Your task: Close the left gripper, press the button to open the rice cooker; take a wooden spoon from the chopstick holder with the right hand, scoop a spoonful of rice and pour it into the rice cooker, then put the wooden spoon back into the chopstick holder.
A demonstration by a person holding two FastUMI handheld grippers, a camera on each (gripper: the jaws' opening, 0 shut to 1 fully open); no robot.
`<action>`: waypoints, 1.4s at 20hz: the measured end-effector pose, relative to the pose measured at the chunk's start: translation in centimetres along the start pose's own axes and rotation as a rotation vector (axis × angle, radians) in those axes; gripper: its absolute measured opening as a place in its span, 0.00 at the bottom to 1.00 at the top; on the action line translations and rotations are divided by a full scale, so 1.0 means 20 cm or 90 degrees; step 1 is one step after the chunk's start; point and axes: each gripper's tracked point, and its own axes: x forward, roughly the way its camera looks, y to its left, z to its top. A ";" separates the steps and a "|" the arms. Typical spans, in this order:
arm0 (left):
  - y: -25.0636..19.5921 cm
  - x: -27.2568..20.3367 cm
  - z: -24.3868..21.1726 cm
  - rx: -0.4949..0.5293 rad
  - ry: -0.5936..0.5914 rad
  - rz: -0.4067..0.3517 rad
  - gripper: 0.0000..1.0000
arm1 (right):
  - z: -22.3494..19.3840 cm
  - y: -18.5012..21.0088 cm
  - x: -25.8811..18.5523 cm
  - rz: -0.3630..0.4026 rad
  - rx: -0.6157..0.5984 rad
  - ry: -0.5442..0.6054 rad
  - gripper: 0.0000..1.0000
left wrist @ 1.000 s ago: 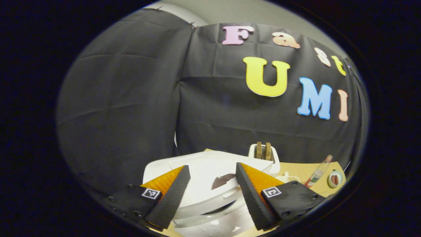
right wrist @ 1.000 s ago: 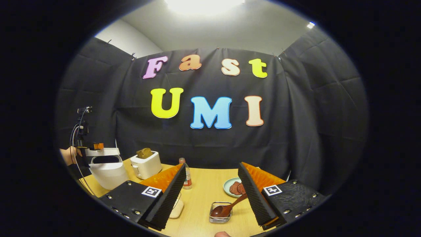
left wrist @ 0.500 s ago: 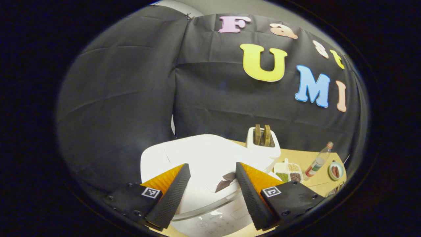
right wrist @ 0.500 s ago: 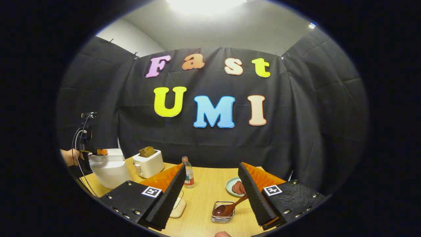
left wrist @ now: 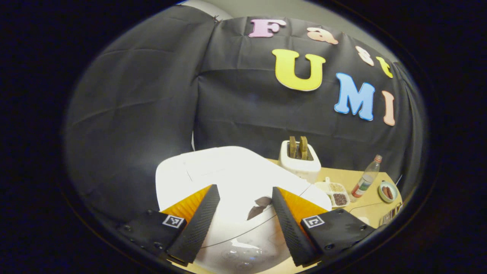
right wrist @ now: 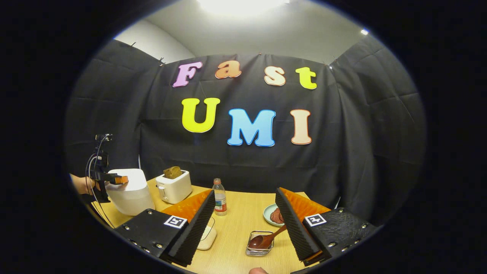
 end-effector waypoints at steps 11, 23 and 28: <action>-0.50 -0.77 0.46 0.084 -0.214 -0.099 0.96 | 0.24 0.18 0.05 0.038 0.027 -0.084 0.96; -0.73 -1.37 0.41 0.116 -0.269 -0.134 0.95 | 0.27 0.20 0.09 0.036 0.055 -0.112 0.96; -0.70 -1.35 0.41 0.094 -0.264 -0.130 0.95 | 0.26 0.20 0.10 0.026 0.059 -0.108 0.96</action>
